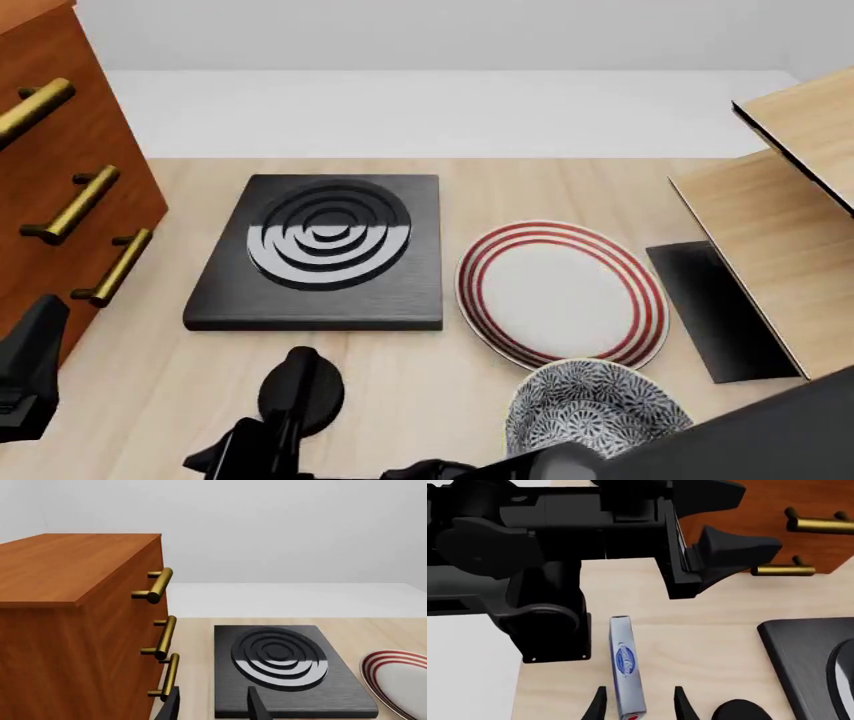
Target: Pick up the cream cheese and put it in the bowl.
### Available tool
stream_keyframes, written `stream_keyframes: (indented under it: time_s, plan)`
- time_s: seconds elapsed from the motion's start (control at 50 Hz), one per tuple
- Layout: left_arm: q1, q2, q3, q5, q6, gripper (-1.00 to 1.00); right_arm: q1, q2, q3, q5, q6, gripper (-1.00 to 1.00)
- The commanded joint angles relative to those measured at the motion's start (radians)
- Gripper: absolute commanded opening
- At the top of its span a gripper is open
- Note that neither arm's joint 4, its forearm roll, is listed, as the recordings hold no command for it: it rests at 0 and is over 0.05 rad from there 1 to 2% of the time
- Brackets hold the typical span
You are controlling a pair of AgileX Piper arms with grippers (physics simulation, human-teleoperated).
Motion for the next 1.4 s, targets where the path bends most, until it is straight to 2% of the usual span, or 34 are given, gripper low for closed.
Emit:
stream_keyframes:
  time_s: [0.02,0.28,0.96,1.34,1.36,1.4]
  plan:
    - [0.0,0.0,0.0,0.0,0.0,1.0,0.006,0.046,-0.016,-0.028,0.022,1.0]
    - [0.0,0.0,0.0,0.0,0.0,1.0,-0.001,0.104,-0.018,-0.068,0.053,1.0]
    - [0.0,0.0,0.0,0.0,0.0,1.0,0.004,0.201,-0.056,-0.085,0.087,1.0]
    - [0.0,0.0,0.0,0.0,0.0,1.0,0.011,0.207,-0.058,-0.087,0.092,1.0]
    - [0.0,0.0,0.0,0.0,0.0,1.0,0.01,0.205,-0.057,-0.086,0.088,-1.0]
    - [0.0,0.0,0.0,0.0,0.0,1.0,0.011,0.198,-0.056,-0.082,0.085,-1.0]
